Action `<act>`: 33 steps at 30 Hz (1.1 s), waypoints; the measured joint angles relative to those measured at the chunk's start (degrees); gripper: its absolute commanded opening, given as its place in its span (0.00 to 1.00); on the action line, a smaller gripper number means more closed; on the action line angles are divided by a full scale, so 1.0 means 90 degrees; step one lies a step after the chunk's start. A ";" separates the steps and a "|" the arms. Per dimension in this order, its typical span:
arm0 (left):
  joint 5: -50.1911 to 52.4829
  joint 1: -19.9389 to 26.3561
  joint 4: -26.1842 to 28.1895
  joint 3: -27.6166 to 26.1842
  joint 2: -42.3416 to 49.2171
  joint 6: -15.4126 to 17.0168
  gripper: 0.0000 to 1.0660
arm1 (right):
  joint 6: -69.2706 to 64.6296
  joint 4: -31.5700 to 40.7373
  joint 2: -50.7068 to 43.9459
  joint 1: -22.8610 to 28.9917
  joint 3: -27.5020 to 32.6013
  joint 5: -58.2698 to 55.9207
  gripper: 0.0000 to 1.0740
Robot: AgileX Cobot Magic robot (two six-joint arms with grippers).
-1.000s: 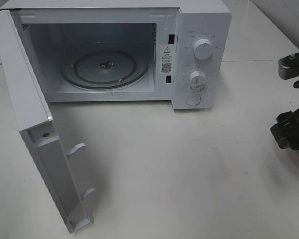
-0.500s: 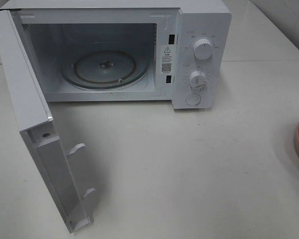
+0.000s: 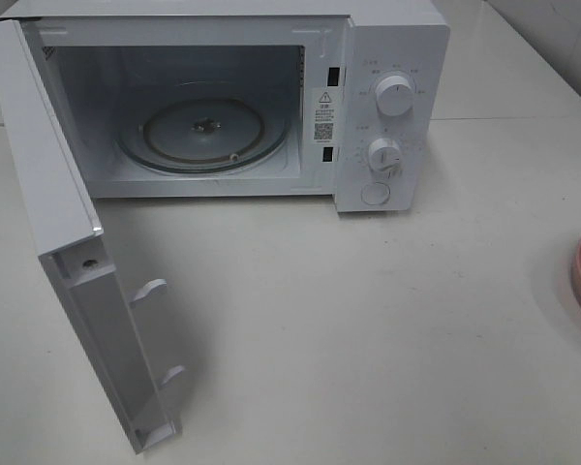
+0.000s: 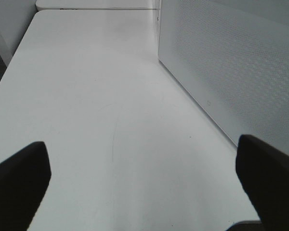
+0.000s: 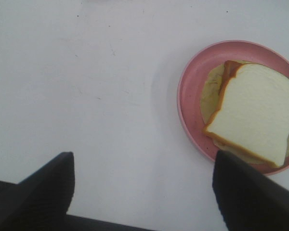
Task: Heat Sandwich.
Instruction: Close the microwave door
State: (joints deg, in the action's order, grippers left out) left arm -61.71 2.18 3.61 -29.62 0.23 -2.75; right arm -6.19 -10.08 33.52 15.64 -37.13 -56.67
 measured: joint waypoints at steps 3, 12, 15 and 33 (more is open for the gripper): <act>0.0000 0.0000 0.0006 0.0000 0.0000 0.0000 0.94 | 0.0000 0.0083 -0.0656 0.0000 0.0267 -0.0134 0.71; 0.0000 0.0000 0.0006 0.0000 0.0000 0.0000 0.94 | 0.0006 0.0312 -0.1738 0.0000 0.0917 -0.0140 0.71; 0.0000 0.0000 0.0006 0.0000 0.0000 0.0000 0.94 | 0.0025 0.0325 -0.1954 -0.0051 0.0929 -0.0127 0.71; 0.0000 0.0000 0.0006 0.0000 0.0000 0.0000 0.94 | 0.0688 0.0777 -0.3673 -0.1451 0.0929 -0.0127 0.71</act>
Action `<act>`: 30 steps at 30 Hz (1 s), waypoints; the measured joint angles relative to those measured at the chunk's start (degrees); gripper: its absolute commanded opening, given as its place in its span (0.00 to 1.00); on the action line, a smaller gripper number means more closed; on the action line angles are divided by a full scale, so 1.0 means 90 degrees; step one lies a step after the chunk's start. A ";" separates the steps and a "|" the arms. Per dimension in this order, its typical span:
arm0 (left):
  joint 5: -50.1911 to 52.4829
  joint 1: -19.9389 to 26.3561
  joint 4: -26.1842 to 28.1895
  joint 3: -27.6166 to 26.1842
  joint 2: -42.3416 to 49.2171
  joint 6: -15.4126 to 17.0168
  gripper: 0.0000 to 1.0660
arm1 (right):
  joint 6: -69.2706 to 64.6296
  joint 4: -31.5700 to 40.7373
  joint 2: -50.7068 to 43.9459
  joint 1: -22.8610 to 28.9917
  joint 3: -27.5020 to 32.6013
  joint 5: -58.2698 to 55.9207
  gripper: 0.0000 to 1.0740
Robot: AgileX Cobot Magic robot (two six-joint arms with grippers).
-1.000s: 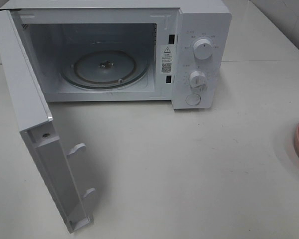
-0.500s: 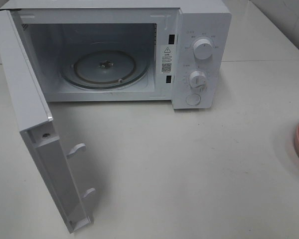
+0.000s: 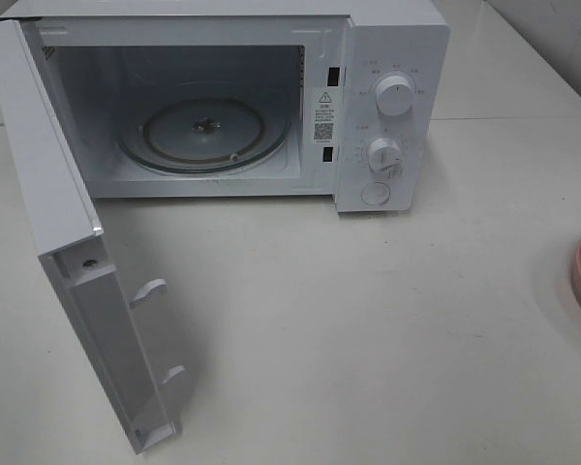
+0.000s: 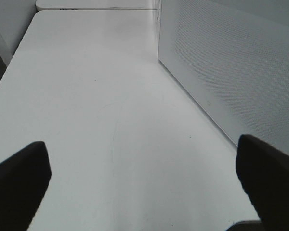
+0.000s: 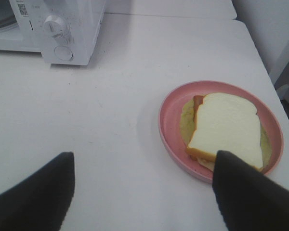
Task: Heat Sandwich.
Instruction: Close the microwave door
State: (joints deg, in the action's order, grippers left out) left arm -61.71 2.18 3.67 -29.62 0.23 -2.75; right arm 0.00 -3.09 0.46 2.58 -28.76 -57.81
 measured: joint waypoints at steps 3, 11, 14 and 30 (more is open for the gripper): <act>0.0000 0.0000 0.0000 0.0000 0.0000 0.0000 0.94 | 0.0000 0.0000 -0.0076 -0.0006 0.0013 0.0000 0.71; 0.0000 0.0000 0.0000 0.0000 0.0000 0.0000 0.94 | 0.0000 0.0000 -0.0076 -0.0006 0.0013 0.0000 0.71; 0.0000 0.0000 0.0000 0.0000 0.0000 0.0000 0.94 | 0.0000 0.0000 -0.0076 -0.0006 0.0013 0.0000 0.71; 0.0000 0.0000 0.0000 0.0000 0.0000 0.0000 0.94 | 0.0000 0.0000 -0.0076 -0.0006 0.0013 0.0000 0.70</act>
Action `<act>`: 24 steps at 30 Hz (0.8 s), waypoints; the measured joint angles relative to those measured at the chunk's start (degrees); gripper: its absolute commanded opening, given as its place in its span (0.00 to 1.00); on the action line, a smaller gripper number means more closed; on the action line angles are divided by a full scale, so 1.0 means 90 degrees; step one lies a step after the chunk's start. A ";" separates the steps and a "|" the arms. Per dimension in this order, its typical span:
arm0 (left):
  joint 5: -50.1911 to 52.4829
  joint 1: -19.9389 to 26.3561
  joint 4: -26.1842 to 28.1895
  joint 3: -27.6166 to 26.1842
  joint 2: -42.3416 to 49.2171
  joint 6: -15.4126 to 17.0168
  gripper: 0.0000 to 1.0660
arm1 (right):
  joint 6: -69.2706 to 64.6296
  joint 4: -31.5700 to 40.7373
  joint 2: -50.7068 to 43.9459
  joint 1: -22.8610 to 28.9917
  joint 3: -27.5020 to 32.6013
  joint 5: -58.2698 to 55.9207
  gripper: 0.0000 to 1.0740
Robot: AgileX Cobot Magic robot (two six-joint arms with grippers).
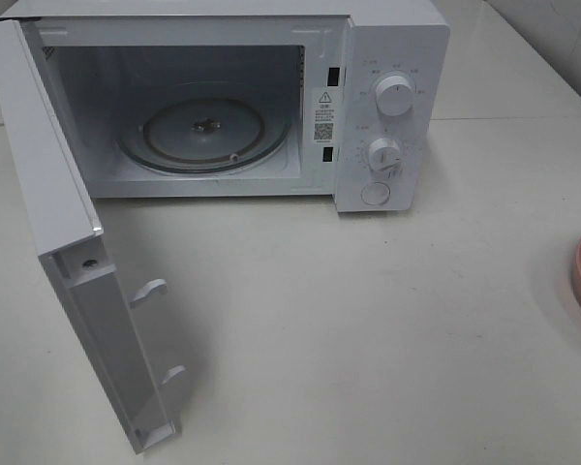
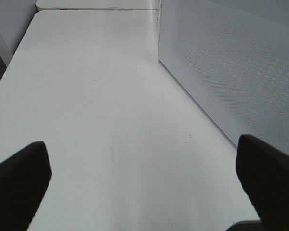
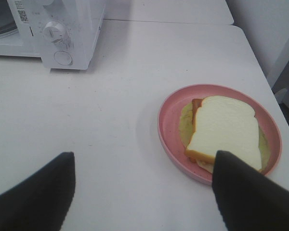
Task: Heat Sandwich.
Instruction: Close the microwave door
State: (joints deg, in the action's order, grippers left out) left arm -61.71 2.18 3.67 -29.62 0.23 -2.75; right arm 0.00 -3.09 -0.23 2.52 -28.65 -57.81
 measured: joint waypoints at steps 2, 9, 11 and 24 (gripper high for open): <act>0.0000 0.0000 0.0000 0.0000 0.0000 0.0000 0.94 | 0.0000 0.0000 0.0000 0.0000 0.0000 0.0000 0.70; 0.0000 0.0000 0.0000 0.0000 0.0000 0.0000 0.94 | 0.0000 0.0000 0.0000 0.0000 0.0000 0.0000 0.70; 0.0000 0.0000 0.0000 0.0000 0.0000 0.0000 0.94 | 0.0000 0.0000 0.0000 0.0000 0.0000 0.0000 0.70; 0.0000 0.0000 0.0000 0.0000 0.0000 0.0000 0.94 | 0.0000 0.0000 0.0000 0.0000 0.0000 0.0000 0.70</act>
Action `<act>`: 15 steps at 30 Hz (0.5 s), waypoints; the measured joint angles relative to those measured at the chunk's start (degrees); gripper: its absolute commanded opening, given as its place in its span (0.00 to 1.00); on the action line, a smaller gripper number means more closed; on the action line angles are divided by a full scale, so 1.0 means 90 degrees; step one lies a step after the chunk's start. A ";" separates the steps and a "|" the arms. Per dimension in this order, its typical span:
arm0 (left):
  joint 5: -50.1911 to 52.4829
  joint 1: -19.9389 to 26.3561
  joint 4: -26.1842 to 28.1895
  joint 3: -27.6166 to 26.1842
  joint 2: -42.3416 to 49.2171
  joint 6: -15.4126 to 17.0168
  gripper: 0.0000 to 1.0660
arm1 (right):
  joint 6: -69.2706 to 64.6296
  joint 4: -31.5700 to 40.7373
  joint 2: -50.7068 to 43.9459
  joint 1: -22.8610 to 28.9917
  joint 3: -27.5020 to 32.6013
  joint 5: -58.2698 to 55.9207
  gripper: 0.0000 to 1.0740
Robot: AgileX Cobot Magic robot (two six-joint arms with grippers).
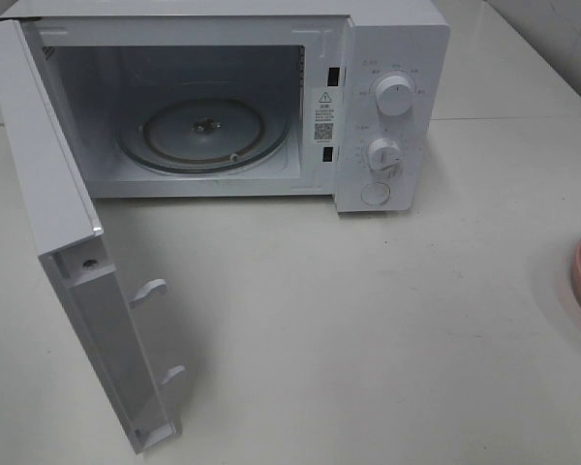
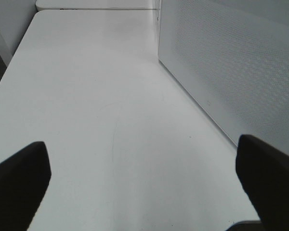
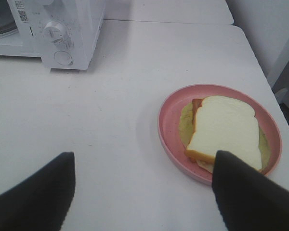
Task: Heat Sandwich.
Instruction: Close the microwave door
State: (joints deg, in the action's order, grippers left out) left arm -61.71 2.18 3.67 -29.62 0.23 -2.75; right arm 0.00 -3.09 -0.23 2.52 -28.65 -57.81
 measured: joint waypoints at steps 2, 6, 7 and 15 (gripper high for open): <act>0.0000 0.0000 0.0000 0.0000 0.0000 0.0000 0.94 | 0.0000 0.0000 0.0000 0.0000 0.0000 0.0000 0.70; 0.0000 0.0000 0.0000 0.0000 0.0000 0.0000 0.94 | 0.0000 0.0000 0.0000 0.0000 0.0000 0.0000 0.70; 0.0000 0.0000 0.0006 0.0000 -0.0019 0.0000 0.94 | 0.0000 0.0000 0.0000 0.0000 0.0000 0.0000 0.70; 0.0528 0.0000 0.0057 -0.0185 -0.0802 0.0006 0.89 | 0.0000 0.0000 0.0000 0.0000 0.0000 0.0000 0.70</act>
State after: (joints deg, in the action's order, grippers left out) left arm -56.95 2.18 4.18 -31.28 -6.99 -2.69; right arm 0.00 -3.09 -0.23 2.52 -28.65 -57.81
